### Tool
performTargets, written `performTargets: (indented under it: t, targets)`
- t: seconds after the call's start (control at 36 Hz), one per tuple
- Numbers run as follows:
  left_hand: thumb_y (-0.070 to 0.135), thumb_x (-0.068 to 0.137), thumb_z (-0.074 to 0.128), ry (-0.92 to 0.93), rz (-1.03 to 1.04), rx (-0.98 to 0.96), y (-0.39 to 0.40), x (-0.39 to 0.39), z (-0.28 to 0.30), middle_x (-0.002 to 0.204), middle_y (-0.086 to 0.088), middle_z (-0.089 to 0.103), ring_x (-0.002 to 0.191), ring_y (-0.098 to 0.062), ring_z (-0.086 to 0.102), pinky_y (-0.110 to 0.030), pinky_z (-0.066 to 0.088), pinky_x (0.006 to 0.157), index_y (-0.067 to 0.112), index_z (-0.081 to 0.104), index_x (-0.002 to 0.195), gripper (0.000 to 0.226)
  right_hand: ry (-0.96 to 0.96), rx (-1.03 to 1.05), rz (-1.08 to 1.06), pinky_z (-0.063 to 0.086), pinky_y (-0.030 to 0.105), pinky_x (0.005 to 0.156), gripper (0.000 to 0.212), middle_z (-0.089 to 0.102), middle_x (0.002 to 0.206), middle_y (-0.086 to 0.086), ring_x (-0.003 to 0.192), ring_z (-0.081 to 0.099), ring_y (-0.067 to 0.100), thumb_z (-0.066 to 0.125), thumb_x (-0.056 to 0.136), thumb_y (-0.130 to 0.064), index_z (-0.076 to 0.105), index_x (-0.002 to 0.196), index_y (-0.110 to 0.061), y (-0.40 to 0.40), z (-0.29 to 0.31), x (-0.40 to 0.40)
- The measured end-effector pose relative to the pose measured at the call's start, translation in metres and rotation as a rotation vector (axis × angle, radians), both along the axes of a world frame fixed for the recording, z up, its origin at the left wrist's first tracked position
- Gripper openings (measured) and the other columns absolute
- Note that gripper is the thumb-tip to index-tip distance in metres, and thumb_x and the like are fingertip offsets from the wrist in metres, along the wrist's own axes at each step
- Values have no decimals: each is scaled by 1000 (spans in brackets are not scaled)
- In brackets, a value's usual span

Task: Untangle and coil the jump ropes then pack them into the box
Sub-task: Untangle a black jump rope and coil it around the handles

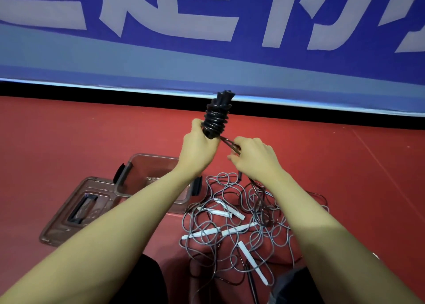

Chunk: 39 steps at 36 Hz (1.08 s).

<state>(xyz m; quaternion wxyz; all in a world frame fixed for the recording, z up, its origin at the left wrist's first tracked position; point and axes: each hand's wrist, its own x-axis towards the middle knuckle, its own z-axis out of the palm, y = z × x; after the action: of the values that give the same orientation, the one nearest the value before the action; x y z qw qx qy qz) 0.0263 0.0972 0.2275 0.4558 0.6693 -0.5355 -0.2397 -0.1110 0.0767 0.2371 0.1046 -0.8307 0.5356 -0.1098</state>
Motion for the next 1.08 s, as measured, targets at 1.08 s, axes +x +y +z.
performTargets:
  t: [1.08]
  targets:
    - [20,95,47,-1218,-168,127,-5,24,-16,106,-4,50,97,-27,50,-27,21,48,13,56,104,15,50,-50,136,36,34,70,24,66,103,10,100,57,34,41,95,-21,61,110,-20,4,10,2]
